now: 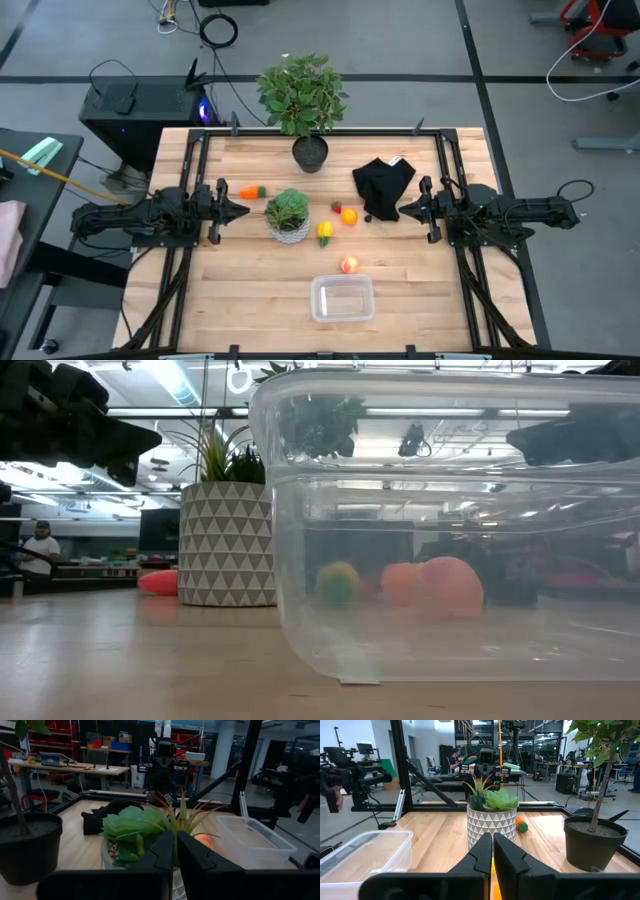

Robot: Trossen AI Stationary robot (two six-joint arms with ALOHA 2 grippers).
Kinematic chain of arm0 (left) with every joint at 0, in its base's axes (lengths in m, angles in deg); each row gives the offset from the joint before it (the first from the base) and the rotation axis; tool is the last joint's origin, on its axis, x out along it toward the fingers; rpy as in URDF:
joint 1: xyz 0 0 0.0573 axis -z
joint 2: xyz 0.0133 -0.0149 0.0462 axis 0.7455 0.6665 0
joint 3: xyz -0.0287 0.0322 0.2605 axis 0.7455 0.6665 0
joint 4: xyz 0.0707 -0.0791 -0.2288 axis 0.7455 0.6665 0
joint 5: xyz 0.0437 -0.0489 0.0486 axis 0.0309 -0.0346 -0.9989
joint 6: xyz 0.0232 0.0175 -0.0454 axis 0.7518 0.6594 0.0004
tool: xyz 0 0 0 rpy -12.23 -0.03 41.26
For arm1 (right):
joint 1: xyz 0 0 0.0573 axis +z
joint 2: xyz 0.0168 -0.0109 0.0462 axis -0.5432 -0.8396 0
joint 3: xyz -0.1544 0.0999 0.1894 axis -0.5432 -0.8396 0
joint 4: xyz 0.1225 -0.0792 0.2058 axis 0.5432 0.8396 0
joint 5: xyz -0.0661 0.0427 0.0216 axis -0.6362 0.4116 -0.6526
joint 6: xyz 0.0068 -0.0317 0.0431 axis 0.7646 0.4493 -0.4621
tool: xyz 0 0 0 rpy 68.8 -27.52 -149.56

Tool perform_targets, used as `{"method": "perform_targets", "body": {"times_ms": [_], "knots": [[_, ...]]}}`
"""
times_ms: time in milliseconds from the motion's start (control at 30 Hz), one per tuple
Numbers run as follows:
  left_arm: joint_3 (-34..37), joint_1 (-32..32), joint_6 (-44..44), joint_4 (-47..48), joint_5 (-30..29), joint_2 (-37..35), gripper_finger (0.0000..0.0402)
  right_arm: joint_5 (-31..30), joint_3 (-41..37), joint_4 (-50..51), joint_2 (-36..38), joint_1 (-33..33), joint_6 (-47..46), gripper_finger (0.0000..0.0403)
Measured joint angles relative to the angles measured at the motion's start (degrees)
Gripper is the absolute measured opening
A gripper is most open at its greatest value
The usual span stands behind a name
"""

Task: Pick and placing Produce into tupperware
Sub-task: Put the orange in the transparent bin

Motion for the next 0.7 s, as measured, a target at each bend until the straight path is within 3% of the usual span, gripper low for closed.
{"method": "perform_targets", "body": {"times_ms": [233,700], "knots": [[0.0,0.0,0.0,-0.7,0.0,0.0,0.0036,0.0,0.0,-5.7,0.0,0.0,0.0,0.0022],[0.0,0.0,0.6,-14.4,-0.2,0.0,0.0025,-0.2,0.0,-38.8,0.0,0.0,-0.4,0.0022]]}}
